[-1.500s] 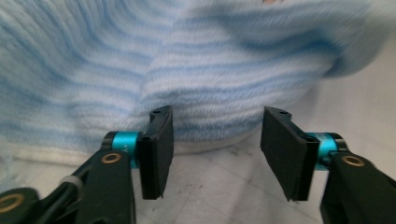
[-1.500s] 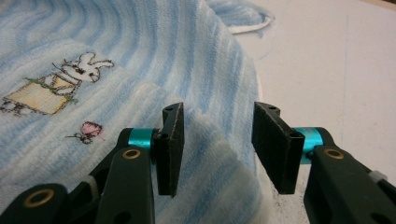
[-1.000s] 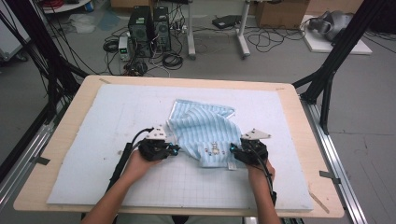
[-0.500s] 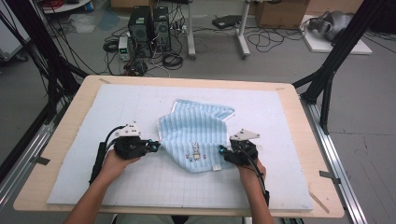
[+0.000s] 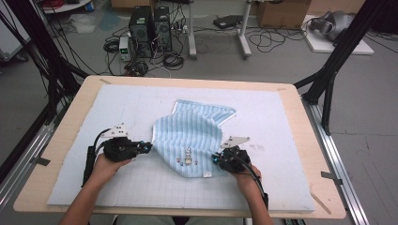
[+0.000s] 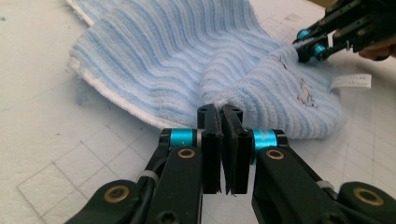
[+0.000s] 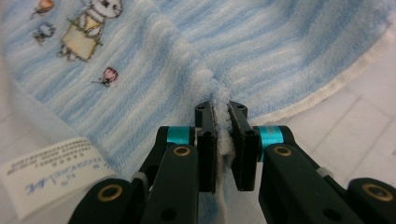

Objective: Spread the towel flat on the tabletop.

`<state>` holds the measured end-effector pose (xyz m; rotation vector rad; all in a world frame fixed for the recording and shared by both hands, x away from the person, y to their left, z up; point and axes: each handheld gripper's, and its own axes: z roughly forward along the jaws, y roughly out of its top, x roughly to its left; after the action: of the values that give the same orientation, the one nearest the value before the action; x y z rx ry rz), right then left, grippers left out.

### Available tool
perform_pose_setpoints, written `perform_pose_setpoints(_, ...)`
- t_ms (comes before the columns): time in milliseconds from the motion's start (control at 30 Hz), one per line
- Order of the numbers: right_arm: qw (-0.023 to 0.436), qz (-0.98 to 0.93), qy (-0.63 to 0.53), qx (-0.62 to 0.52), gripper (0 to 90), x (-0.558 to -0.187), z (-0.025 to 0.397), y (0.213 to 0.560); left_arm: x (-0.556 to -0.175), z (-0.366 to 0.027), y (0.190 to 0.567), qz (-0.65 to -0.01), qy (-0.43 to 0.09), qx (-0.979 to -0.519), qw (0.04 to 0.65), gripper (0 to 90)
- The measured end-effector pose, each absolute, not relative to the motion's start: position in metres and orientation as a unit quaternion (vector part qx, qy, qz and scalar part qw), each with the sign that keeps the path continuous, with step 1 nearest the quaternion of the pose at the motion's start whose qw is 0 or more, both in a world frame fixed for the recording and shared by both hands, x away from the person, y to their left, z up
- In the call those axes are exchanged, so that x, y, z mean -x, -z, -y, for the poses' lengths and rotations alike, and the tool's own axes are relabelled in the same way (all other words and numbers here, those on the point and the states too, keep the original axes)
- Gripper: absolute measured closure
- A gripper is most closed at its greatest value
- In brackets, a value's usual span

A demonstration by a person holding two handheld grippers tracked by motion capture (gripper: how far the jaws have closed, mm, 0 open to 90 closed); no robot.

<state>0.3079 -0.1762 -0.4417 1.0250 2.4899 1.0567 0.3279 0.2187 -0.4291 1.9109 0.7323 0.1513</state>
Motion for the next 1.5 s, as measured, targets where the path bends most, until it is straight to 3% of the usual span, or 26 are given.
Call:
perform_pose_setpoints(233, 0.086, -0.87, -0.363, -0.322, 82.9, -0.287, 0.176, 0.439, -0.324, -0.221, 0.428, -0.295, -0.047, -0.793, 0.53, 86.2)
perform_pose_setpoints(367, 0.092, -0.875, -0.355, -0.315, 81.0, -0.28, 0.176, 0.436, -0.325, -0.218, 0.431, -0.293, -0.042, -0.793, 0.532, 85.9)
perform_pose_setpoints(433, 0.099, -0.871, -0.358, -0.321, 75.6, -0.281, 0.177, 0.434, -0.326, -0.217, 0.433, -0.299, -0.048, -0.79, 0.532, 84.5)
perform_pose_setpoints(567, 0.119, -0.842, -0.395, -0.348, 57.1, -0.293, 0.178, 0.425, -0.331, -0.218, 0.436, -0.343, -0.071, -0.771, 0.532, 54.7)
perform_pose_setpoints(633, 0.142, -0.822, -0.412, -0.367, 46.9, -0.301, 0.178, 0.419, -0.332, -0.222, 0.437, -0.347, -0.077, -0.762, 0.541, 52.5)
perform_pose_setpoints(733, 0.172, -0.807, -0.419, -0.379, 43.5, -0.311, 0.177, 0.414, -0.331, -0.228, 0.438, -0.357, -0.098, -0.752, 0.546, 45.8)
perform_pose_setpoints(967, 0.206, -0.803, -0.401, -0.39, 44.9, -0.334, 0.165, 0.416, -0.326, -0.234, 0.438, -0.359, -0.146, -0.731, 0.562, 41.3)
perform_pose_setpoints(1300, 0.187, -0.827, -0.345, -0.402, 45.0, -0.362, 0.134, 0.437, -0.322, -0.232, 0.436, -0.355, -0.165, -0.728, 0.562, 40.0)
perform_pose_setpoints(1400, 0.178, -0.839, -0.334, -0.391, 59.2, -0.366, 0.129, 0.441, -0.322, -0.231, 0.436, -0.353, -0.162, -0.727, 0.566, 40.0)
perform_pose_setpoints(1467, 0.17, -0.845, -0.333, -0.382, 79.5, -0.367, 0.128, 0.44, -0.322, -0.231, 0.436, -0.352, -0.163, -0.731, 0.562, 40.0)
perform_pose_setpoints(1500, 0.185, -0.85, -0.321, -0.374, 83.4, -0.365, 0.126, 0.438, -0.322, -0.231, 0.437, -0.352, -0.161, -0.732, 0.561, 39.9)
